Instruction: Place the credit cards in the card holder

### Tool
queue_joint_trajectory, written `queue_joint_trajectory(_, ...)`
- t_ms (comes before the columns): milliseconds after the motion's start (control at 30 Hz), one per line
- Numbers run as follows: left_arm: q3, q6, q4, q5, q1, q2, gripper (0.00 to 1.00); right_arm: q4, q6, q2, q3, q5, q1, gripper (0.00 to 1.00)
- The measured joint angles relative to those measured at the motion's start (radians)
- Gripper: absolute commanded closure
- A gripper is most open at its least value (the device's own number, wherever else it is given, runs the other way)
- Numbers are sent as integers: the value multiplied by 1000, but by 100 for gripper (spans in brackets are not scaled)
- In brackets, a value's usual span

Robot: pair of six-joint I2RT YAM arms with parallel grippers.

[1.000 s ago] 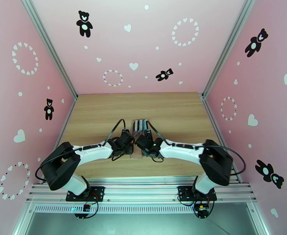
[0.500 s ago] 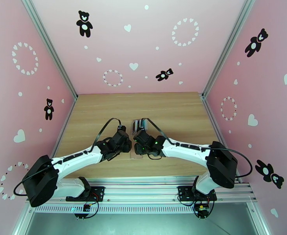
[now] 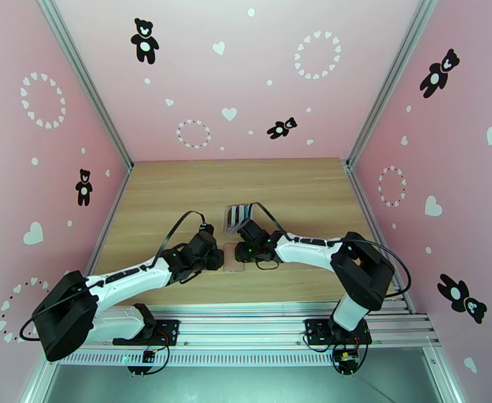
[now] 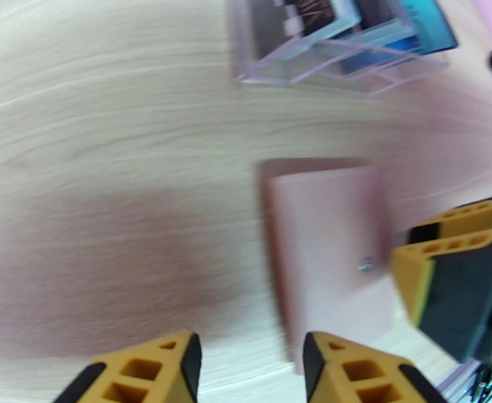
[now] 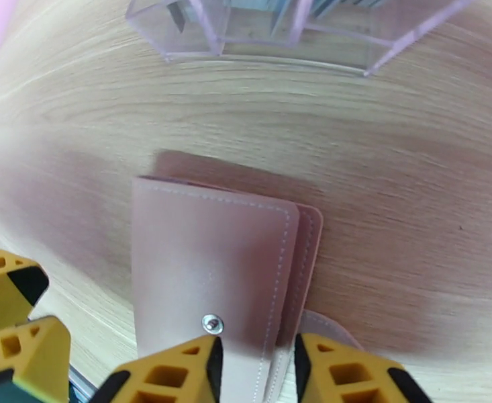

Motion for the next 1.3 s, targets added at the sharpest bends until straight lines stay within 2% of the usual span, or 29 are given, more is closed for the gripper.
queue_joint_trajectory(467, 0, -15, 47, 20, 0, 87, 54, 78, 11, 21, -24, -60, -19, 54)
queue_joint_trajectory(1300, 24, -41, 4, -60, 0, 184, 57, 144, 34, 32, -44, -114, -21, 53)
